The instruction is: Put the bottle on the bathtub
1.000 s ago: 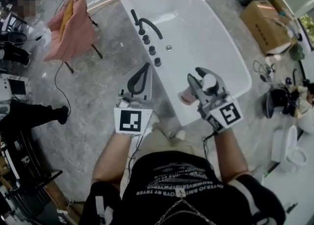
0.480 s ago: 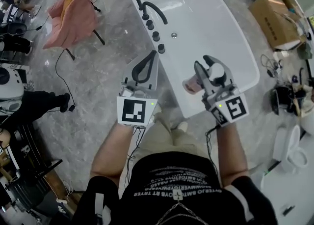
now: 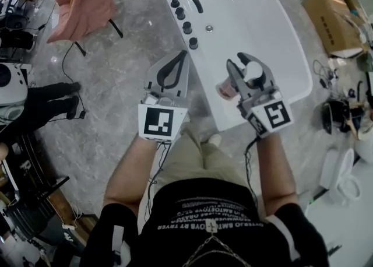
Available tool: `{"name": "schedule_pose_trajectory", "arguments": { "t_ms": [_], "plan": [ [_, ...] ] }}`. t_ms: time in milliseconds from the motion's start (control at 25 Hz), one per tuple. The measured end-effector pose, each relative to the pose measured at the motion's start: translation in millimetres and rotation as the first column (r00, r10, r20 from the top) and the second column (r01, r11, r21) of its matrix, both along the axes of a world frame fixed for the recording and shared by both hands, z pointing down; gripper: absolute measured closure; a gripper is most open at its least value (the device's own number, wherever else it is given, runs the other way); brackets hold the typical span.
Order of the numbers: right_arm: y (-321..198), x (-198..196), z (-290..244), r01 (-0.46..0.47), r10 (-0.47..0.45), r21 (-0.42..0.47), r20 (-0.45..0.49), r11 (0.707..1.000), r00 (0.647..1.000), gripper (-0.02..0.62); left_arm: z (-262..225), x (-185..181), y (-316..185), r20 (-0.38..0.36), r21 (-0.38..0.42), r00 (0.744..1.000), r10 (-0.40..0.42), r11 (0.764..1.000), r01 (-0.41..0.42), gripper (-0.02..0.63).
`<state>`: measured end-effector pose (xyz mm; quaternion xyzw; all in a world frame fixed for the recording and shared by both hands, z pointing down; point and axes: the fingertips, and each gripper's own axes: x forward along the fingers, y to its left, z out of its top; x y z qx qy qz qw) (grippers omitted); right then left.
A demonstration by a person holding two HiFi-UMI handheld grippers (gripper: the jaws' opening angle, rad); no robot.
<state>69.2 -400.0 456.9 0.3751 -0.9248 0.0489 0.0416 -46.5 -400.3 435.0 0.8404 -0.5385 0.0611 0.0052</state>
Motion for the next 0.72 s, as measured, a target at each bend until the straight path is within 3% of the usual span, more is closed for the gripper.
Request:
{"name": "schedule_pose_trajectory", "arguments": {
  "t_ms": [440,720],
  "plan": [
    [-23,-28,30,0.018,-0.018,-0.026,0.003,1.000,1.000,0.477,32,-4,-17,0.045,-0.002,0.998,0.034,0.999,-0.034,0.604],
    [-46,-23,61,-0.008,0.007,-0.028,-0.037,1.000,0.999,0.477,45,-3,-37,0.034,-0.028,0.999,0.040,0.999,-0.039,0.604]
  ]
}}
